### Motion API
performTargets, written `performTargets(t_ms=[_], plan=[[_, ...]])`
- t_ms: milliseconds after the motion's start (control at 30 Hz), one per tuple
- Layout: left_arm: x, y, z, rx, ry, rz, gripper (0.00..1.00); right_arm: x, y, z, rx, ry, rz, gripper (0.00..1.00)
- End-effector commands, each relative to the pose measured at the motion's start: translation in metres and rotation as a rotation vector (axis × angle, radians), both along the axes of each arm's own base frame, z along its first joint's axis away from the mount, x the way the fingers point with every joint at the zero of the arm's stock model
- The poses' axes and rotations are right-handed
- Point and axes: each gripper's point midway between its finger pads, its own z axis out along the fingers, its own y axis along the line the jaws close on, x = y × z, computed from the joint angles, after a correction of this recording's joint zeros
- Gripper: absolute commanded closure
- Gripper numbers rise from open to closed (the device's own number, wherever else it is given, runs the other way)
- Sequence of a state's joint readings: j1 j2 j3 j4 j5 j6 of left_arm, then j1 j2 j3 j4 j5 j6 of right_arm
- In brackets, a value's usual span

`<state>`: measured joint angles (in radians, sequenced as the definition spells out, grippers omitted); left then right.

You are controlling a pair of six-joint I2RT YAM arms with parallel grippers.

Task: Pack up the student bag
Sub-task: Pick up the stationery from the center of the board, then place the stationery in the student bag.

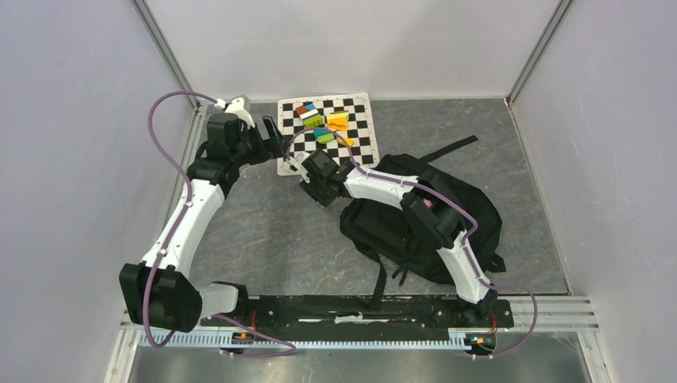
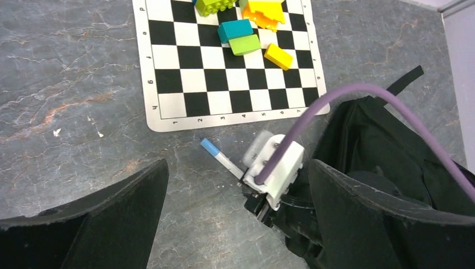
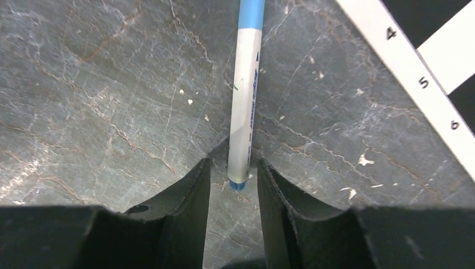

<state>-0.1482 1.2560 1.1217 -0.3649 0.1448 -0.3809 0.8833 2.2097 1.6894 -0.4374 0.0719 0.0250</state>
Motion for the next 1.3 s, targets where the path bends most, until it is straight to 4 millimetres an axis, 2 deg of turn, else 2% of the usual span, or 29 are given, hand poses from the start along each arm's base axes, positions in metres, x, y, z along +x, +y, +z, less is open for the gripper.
performTargets(t_ms=[0,100,267,400,467,500,600,667,733,767,867,933,1100,1267], plan=[[0.001,-0.007,0.011,-0.039,-0.031,-0.02,0.0,0.0,0.009,0.003,0.012,0.0,0.03,0.59],[0.001,-0.008,0.01,-0.043,-0.029,-0.02,0.0,0.001,0.008,0.002,0.005,-0.002,0.027,0.61],[0.0,-0.008,0.011,-0.043,-0.031,-0.02,0.0,0.0,0.007,-0.001,0.002,0.002,0.027,0.7],[0.0,-0.006,0.012,-0.04,-0.036,-0.012,0.0,0.0,0.007,0.002,0.005,-0.001,0.026,0.84],[0.0,-0.004,0.012,-0.035,-0.039,-0.008,0.0,-0.001,0.01,0.01,0.026,-0.001,0.036,0.95],[0.0,-0.003,0.013,-0.031,-0.043,-0.002,0.0,-0.002,0.012,0.018,0.042,-0.003,0.043,1.0],[-0.002,0.002,0.018,-0.017,-0.067,0.02,0.0,-0.007,0.015,0.057,0.108,-0.038,0.059,1.0],[-0.004,0.005,0.022,-0.019,-0.092,0.034,0.0,-0.011,0.01,0.087,0.151,-0.074,0.058,1.0],[-0.004,0.005,0.025,-0.03,-0.122,0.041,0.0,-0.02,-0.001,0.11,0.178,-0.096,0.05,1.0],[-0.004,0.003,0.024,-0.035,-0.127,0.03,0.0,-0.025,-0.008,0.124,0.195,-0.11,0.043,1.0],[-0.001,-0.001,0.022,-0.046,-0.141,0.01,0.0,-0.043,-0.038,0.142,0.194,-0.12,0.015,1.0],[0.0,0.001,0.017,-0.037,-0.127,0.02,0.0,-0.06,-0.066,0.151,0.171,-0.115,-0.023,1.0],[0.003,0.003,0.009,-0.024,-0.108,0.03,0.0,-0.104,-0.15,0.153,0.028,-0.073,-0.15,1.0],[0.003,0.0,0.009,-0.033,-0.111,0.02,0.0,-0.142,-0.223,0.158,-0.09,-0.009,-0.285,1.0]])
